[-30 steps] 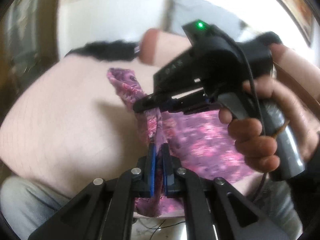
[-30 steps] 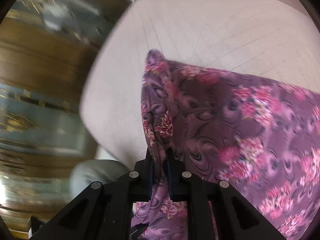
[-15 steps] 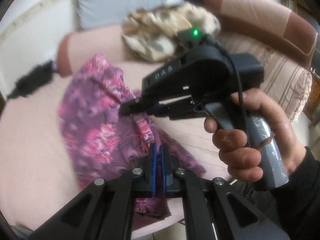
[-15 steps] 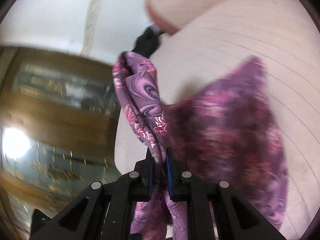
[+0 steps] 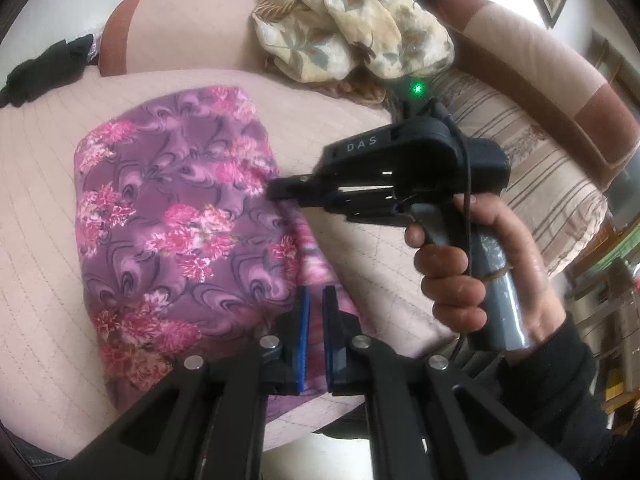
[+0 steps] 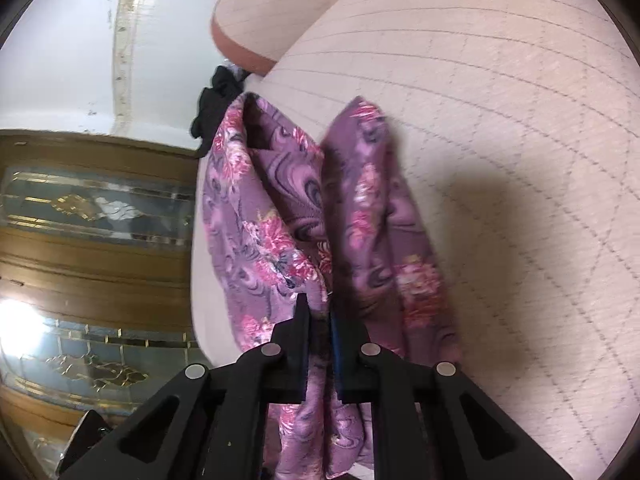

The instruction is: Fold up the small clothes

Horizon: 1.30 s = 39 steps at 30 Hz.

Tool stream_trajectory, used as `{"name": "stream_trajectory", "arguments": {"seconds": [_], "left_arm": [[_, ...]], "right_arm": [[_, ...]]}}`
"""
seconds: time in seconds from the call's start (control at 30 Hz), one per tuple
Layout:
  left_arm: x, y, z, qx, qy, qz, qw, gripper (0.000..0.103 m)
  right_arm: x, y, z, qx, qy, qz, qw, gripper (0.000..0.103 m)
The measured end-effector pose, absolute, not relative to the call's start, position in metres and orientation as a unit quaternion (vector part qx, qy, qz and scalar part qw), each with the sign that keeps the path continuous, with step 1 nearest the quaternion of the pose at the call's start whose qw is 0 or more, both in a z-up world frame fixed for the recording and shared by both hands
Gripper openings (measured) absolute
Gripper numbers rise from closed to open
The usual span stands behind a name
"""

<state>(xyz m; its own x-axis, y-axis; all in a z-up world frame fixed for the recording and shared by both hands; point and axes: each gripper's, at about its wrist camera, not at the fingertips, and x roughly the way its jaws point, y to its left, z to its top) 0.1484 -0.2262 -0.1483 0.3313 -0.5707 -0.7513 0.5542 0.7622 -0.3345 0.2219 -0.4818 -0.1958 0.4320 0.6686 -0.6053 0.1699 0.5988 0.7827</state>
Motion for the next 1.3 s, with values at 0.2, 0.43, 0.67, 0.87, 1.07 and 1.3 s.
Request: {"name": "stream_trajectory", "arguments": {"seconds": [0.2,0.43,0.67,0.87,1.07,1.3], "left_arm": [[0.157,-0.201,-0.146,-0.026,0.473,-0.307,0.825,0.038],[0.174,-0.158,-0.161,-0.043,0.492,-0.224,0.840,0.055],[0.172,-0.159,-0.168,-0.034,0.504,-0.222,0.834,0.059],[0.178,-0.172,-0.170,-0.020,0.515,-0.237,0.824,0.059],[0.201,-0.135,-0.143,-0.073,0.487,-0.221,0.842,0.076],[0.282,-0.102,-0.145,-0.140,0.500,-0.171,0.838,0.076]], "right_arm": [[0.211,-0.490,-0.205,0.419,0.523,0.145,0.728,0.018],[0.197,-0.469,-0.198,0.360,0.537,0.138,0.751,0.036],[0.185,-0.475,-0.157,0.343,0.498,0.133,0.785,0.004],[0.195,-0.480,-0.204,0.323,0.566,0.077,0.754,0.005],[0.185,-0.482,-0.166,0.307,0.516,0.082,0.795,0.031],[0.231,-0.468,-0.129,0.340,0.501,0.129,0.785,0.060]]}}
